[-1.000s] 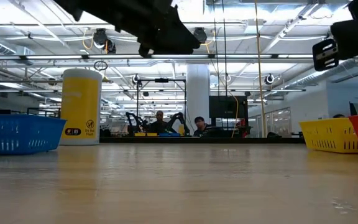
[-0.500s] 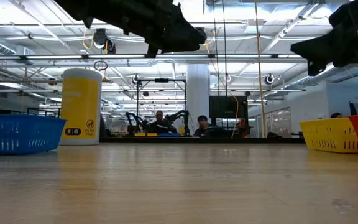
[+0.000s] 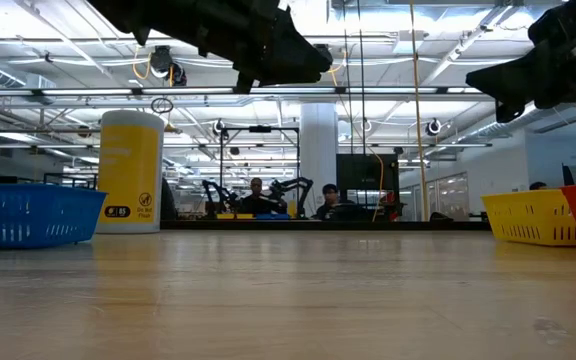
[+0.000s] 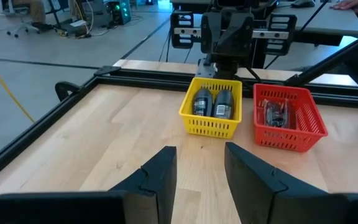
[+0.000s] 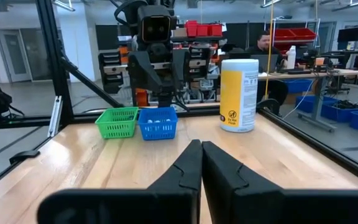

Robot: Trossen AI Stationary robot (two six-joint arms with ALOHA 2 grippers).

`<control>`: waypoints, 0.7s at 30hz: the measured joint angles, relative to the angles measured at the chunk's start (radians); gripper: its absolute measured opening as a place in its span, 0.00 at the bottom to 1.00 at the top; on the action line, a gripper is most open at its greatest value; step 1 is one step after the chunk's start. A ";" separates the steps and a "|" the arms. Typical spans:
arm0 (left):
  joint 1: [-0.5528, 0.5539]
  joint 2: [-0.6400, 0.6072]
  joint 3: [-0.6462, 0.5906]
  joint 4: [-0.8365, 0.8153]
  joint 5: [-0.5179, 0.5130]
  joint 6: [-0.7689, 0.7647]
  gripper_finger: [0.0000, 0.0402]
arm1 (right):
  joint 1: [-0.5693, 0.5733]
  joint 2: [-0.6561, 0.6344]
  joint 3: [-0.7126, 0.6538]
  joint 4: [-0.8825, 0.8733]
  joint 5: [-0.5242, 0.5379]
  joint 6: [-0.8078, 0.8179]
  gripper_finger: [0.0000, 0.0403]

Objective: Pick & Place Travel size toiletries
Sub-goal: Return to Home Position

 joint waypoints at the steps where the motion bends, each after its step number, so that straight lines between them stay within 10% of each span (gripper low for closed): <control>1: 0.000 0.000 0.000 0.000 0.000 0.000 0.33 | 0.000 0.000 0.000 0.000 0.000 0.000 0.01; 10: 0.013 -0.089 -0.052 -0.034 -0.027 -0.071 0.33 | 0.000 0.000 0.000 0.000 0.000 0.000 0.01; 21: -0.091 -0.503 -0.492 0.239 0.043 0.095 0.33 | 0.000 0.000 0.000 0.000 0.000 0.000 0.01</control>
